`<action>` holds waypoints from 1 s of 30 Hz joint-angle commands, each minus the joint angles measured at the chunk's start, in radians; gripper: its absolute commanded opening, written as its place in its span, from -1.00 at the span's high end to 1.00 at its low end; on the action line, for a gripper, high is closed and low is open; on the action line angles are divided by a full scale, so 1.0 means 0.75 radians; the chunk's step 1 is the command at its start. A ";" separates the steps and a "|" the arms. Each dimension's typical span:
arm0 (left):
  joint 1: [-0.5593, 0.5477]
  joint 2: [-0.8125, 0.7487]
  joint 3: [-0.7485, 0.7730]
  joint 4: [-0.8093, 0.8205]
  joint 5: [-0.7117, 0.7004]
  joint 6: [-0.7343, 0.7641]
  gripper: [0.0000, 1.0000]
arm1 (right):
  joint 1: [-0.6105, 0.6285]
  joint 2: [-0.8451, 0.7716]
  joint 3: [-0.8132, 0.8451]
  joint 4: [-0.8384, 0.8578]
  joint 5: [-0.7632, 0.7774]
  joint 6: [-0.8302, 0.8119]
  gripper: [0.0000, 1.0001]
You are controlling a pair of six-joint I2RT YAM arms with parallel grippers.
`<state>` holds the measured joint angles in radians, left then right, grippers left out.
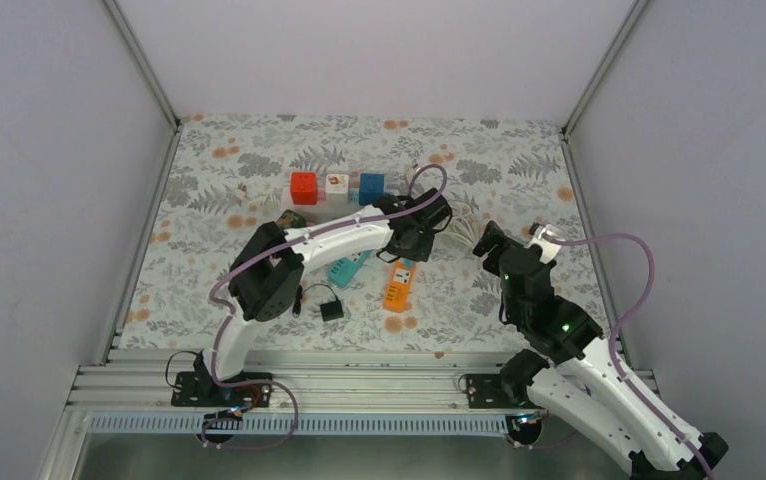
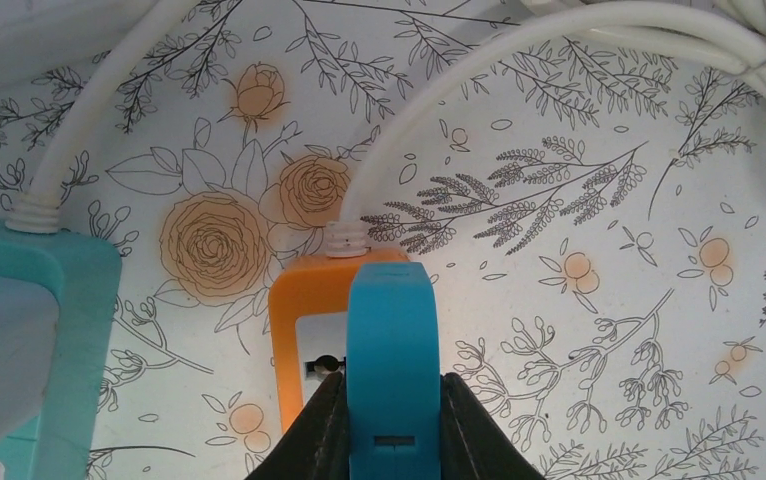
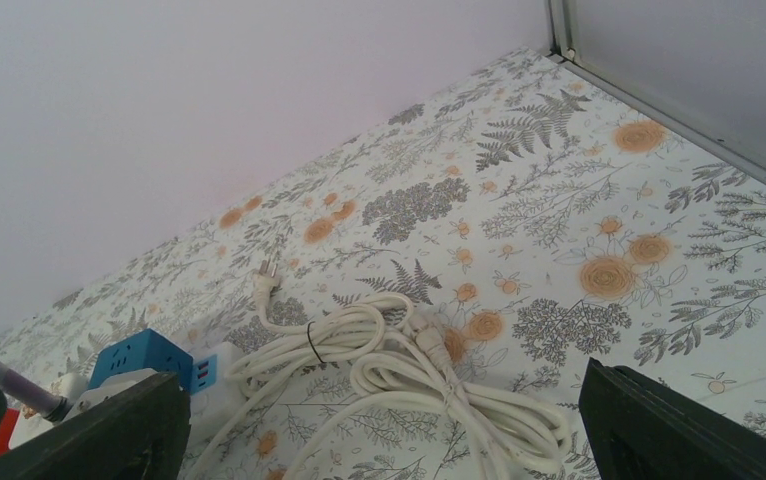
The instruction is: Insert the plug
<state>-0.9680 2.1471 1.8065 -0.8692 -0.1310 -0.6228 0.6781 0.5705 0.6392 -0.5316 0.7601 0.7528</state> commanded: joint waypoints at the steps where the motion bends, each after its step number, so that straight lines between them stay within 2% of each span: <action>1: -0.004 0.082 -0.105 0.007 0.100 -0.111 0.95 | -0.010 0.002 -0.010 0.029 0.041 0.015 -1.00; 12: -0.012 0.130 0.013 -0.088 0.048 -0.196 0.93 | -0.010 0.000 -0.006 0.026 0.032 0.013 -1.00; 19: -0.012 0.064 0.114 -0.082 0.062 -0.146 0.41 | -0.010 0.051 0.059 -0.058 0.043 0.030 -1.00; 22: -0.012 -0.014 0.133 -0.067 0.027 -0.129 0.19 | -0.010 0.057 0.069 -0.024 -0.018 -0.028 -1.00; 26: -0.003 -0.190 0.024 0.027 -0.049 -0.104 -0.03 | -0.010 0.073 0.070 0.071 -0.205 -0.132 -1.00; 30: 0.058 -0.449 -0.235 0.151 -0.214 -0.097 -0.11 | -0.009 0.165 0.068 0.171 -0.405 -0.220 -0.99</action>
<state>-0.9680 2.0174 1.7599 -0.8448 -0.1581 -0.7105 0.6781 0.6342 0.6670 -0.5045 0.6189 0.6727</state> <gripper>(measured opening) 0.541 0.998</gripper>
